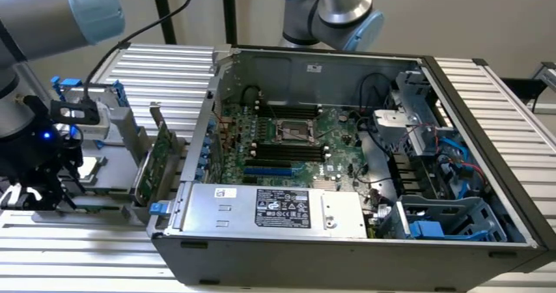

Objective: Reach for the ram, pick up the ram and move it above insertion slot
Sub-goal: 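Pick up the ram and move it above insertion slot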

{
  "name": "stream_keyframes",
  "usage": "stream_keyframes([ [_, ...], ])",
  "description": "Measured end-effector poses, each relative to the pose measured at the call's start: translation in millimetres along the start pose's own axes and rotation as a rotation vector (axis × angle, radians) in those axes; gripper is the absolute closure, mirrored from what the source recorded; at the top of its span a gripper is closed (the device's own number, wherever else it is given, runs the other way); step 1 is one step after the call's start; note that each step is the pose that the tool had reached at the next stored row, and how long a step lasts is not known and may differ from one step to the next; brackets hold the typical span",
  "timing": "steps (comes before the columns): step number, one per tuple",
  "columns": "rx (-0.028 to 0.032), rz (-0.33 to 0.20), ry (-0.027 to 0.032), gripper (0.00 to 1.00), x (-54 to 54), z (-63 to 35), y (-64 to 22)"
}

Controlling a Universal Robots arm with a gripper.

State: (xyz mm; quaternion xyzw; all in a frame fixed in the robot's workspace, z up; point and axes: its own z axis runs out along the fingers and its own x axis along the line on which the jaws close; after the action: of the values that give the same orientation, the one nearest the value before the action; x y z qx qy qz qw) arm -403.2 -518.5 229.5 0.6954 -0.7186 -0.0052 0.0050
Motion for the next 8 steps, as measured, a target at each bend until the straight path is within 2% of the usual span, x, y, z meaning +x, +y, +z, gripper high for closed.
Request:
stream_keyframes([
  [8,0.0000,0.000,0.0001,0.64,0.8,14.4,-2.8],
])
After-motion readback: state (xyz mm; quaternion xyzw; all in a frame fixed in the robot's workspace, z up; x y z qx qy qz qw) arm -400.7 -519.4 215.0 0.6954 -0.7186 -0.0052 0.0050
